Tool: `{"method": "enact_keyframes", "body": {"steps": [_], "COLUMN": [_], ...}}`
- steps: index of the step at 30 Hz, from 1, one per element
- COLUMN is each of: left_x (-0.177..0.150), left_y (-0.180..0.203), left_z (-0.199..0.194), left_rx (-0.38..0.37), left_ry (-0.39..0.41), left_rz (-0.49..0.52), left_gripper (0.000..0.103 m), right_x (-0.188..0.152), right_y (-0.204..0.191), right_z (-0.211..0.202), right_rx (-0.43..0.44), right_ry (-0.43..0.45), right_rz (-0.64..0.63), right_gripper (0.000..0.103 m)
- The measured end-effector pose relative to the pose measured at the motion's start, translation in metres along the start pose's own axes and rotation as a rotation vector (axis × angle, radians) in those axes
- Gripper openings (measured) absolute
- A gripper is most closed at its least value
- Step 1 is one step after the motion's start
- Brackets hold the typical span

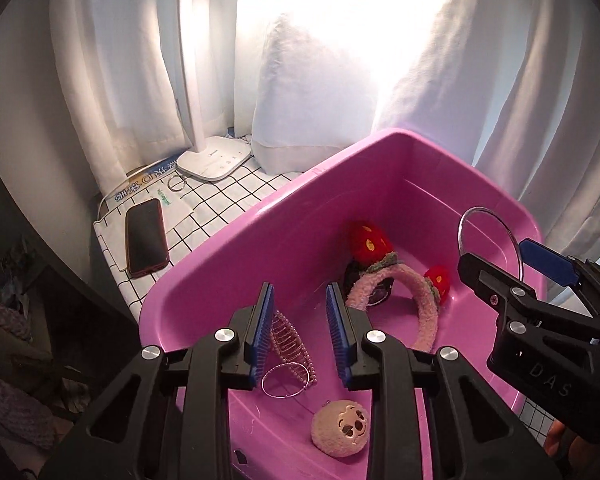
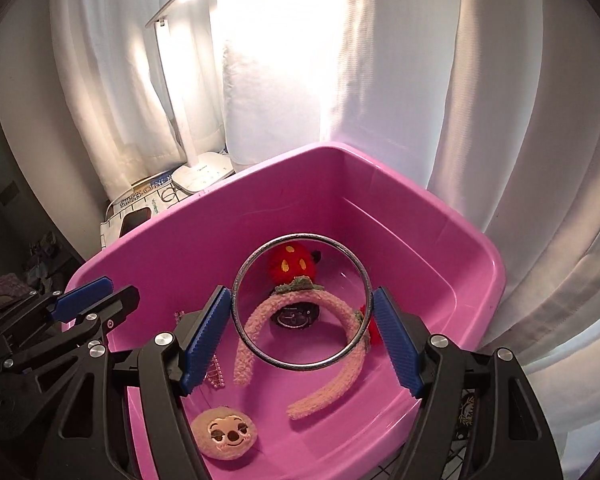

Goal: Organize jewelry
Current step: 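Carry both bangles over the pink tub and open both tools to drop them, then move both tools back toward the black lanyard and hair clips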

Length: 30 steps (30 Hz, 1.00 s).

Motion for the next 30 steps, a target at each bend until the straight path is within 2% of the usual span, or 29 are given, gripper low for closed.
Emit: {"method": "enact_keyframes", "body": {"steps": [4, 5, 8, 12, 20, 30], "left_x": [-0.001, -0.002, -0.002, -0.001, -0.003, 0.001], "left_y": [-0.001, -0.002, -0.003, -0.006, -0.007, 0.014], "left_z": [0.011, 0.014, 0.019, 0.02, 0.019, -0.011], "left_rx": [-0.008, -0.015, -0.016, -0.017, -0.012, 0.0], "left_ry": [-0.036, -0.045, -0.057, -0.054, -0.059, 0.032], "left_rz": [0.005, 0.001, -0.003, -0.006, -0.019, 0.017], "left_gripper": [0.028, 0.032, 0.058, 0.072, 0.077, 0.091], "right_x": [-0.005, -0.006, -0.008, -0.009, -0.007, -0.014], "right_y": [-0.003, -0.003, -0.001, 0.005, 0.012, 0.043], "right_z": [0.019, 0.021, 0.027, 0.033, 0.02, -0.032], "right_rx": [-0.021, -0.023, -0.033, -0.045, -0.041, -0.018], "right_ry": [-0.047, -0.056, -0.081, -0.104, -0.069, 0.068], "right_rz": [0.0, 0.001, 0.01, 0.029, 0.063, 0.143], "right_gripper": [0.071, 0.071, 0.071, 0.072, 0.072, 0.072]}}
Point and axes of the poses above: each gripper's, at about its wrist camera, not at the fingertips, and z roughly the way its jaws point, y to its right, x to its top, the point moved 6 cm from there along z, roughly the way its jaws point, and after that the axes turned 11 degrees about -x, right-handed, at the moved point
